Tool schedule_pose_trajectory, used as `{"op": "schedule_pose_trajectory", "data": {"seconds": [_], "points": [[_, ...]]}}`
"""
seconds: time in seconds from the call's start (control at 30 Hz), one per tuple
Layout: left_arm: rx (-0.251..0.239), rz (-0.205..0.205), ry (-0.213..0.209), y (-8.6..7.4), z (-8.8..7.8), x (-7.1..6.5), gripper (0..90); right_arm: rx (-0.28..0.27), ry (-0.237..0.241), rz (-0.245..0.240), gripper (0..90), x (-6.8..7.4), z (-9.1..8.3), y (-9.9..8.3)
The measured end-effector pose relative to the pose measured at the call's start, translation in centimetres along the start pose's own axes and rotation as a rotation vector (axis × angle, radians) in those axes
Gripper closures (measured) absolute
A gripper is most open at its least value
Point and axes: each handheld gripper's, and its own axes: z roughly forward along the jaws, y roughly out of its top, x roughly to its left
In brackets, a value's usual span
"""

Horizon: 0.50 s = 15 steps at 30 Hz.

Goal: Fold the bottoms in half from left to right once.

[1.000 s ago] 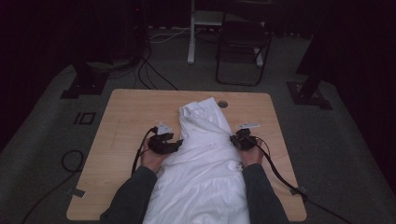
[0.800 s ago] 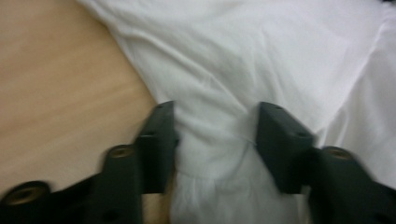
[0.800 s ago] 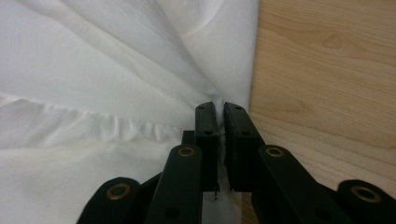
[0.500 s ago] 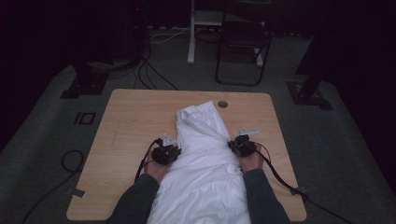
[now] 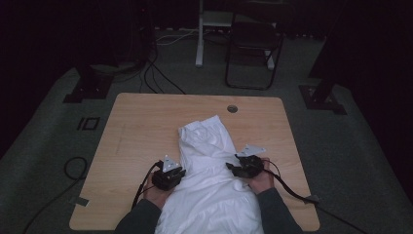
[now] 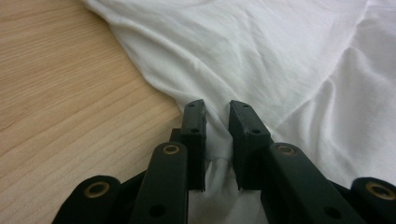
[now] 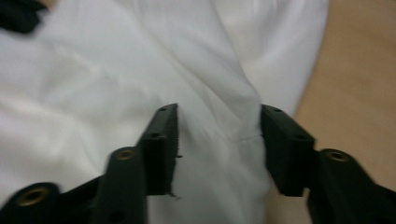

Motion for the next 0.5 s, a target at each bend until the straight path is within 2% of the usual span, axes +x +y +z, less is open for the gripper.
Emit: {"op": "schedule_pose_trajectory", "data": {"seconds": [0.03, 0.07, 0.1, 0.13, 0.17, 0.2, 0.3, 0.33, 0.37, 0.4, 0.43, 0.5], "points": [[0.0, 0.0, 0.0, 0.0, 0.0, 0.0, 76.9, 0.0, 0.0, 0.0, 44.6, 0.0, 0.0, 0.0], [0.0, 0.002, 0.002, 0.0, 0.0, 0.0, 76.9, -0.017, 0.005, -0.03, 41.5, 0.3, 0.5, 1.7], [0.0, 0.002, 0.002, 0.0, 0.0, 0.0, 76.9, -0.017, 0.005, -0.03, 41.5, 0.3, 0.5, 1.7], [0.001, 0.004, 0.003, 0.0, 0.0, 0.0, 76.9, -0.031, 0.001, -0.051, 40.6, 0.7, 1.2, 3.3], [0.001, 0.004, 0.003, 0.0, 0.0, 0.0, 76.9, -0.031, 0.001, -0.051, 40.6, 0.7, 1.2, 3.3], [0.0, 0.006, 0.005, 0.0, 0.0, 0.0, 76.9, -0.044, -0.01, -0.061, 39.8, 1.1, 1.7, 4.6], [-0.001, 0.005, 0.006, 0.0, 0.0, -0.1, 76.8, -0.064, -0.025, -0.058, 39.1, 1.3, 1.8, 5.5], [0.0, 0.004, 0.004, 0.0, 0.0, -0.1, 76.7, -0.094, 0.031, -0.031, 37.7, 1.5, 2.0, 5.9], [0.0, 0.004, 0.004, 0.0, 0.0, -0.1, 76.7, -0.094, 0.031, -0.031, 37.7, 1.5, 2.0, 5.9], [0.001, 0.006, 0.004, 0.0, 0.0, 0.0, 76.7, -0.066, 0.075, -0.031, 33.7, 1.6, 3.0, 5.8], [0.001, 0.006, 0.004, 0.0, 0.0, 0.0, 76.6, -0.066, 0.075, -0.031, 33.7, 1.6, 3.0, 5.8], [0.001, 0.006, 0.005, 0.0, 0.0, -0.1, 76.6, -0.004, 0.065, -0.066, 35.8, 1.8, 4.6, 5.5]]}}
